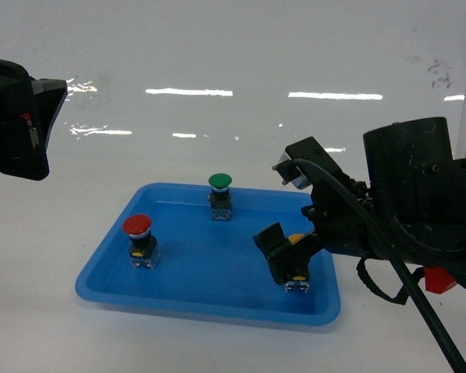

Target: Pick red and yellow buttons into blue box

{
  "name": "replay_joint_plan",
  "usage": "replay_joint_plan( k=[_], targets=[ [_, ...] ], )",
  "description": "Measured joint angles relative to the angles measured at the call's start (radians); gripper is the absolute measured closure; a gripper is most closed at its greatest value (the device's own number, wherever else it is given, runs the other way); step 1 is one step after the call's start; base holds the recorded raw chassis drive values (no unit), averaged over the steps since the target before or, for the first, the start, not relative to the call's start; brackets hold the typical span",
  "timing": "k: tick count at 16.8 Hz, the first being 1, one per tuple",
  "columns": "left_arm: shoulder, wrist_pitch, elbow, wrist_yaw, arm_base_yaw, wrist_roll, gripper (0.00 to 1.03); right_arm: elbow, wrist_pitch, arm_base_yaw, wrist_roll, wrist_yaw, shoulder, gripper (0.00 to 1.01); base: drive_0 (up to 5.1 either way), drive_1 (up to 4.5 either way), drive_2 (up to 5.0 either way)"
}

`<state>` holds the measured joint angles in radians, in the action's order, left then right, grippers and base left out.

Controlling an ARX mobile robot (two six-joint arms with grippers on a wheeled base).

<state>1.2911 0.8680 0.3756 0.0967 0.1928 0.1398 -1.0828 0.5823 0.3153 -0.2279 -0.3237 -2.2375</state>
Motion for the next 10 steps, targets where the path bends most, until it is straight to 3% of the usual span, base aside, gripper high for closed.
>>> replay_joint_plan(
  k=[10],
  targets=[
    [0.0,0.0,0.0,0.0,0.0,0.0,0.05,-0.002,-0.005,0.018,-0.034,-0.005,-0.052,0.03,0.0,0.0,0.0]
  ],
)
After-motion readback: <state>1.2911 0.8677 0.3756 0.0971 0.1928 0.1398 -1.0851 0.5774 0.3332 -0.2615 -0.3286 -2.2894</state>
